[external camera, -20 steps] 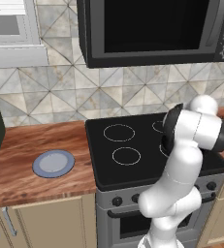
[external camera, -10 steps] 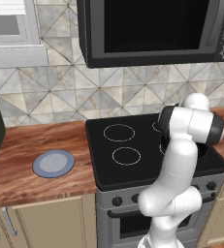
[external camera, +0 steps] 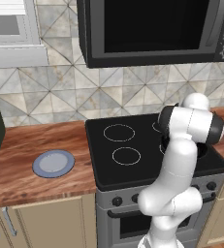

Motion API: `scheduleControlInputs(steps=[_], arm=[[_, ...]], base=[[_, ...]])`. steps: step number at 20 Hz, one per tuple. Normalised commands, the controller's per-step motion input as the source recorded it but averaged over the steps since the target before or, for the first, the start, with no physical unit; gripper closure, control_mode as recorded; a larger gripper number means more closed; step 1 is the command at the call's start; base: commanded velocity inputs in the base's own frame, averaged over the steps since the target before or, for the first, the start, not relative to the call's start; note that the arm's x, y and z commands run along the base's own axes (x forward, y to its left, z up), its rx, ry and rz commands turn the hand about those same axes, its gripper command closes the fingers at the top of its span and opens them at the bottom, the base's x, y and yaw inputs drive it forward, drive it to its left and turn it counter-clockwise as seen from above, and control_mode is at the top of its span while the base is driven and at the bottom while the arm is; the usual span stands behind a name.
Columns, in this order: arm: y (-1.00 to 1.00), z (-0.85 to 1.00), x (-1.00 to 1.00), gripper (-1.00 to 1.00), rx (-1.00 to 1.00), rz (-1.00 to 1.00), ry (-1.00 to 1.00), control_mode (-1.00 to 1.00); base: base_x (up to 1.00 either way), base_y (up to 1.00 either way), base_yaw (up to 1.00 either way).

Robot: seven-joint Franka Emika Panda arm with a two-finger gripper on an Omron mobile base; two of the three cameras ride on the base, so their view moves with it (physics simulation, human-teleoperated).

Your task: Pick up the butter stick and place it in the pan. Then turn on the burner for the pan.

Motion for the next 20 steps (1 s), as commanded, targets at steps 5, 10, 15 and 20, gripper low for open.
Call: scheduleControlInputs(steps=[5,10,15,20], arm=[[0.00,0.00,0.00,-1.00,0.00,0.00,-0.02,-1.00],[0.00,0.02,-0.26,-1.00,0.00,0.00,-0.20,-1.00],[0.00,0.20,-0.49,-1.00,0.00,0.00,-0.36,-1.00],[0.00,0.37,-0.39,-1.00,0.00,0.00,-0.24,-1.00]], base=[[0.00,0.00,0.00],[0.00,0.00,0.00],[0.00,0.00,0.00],[0.00,0.00,0.00]])
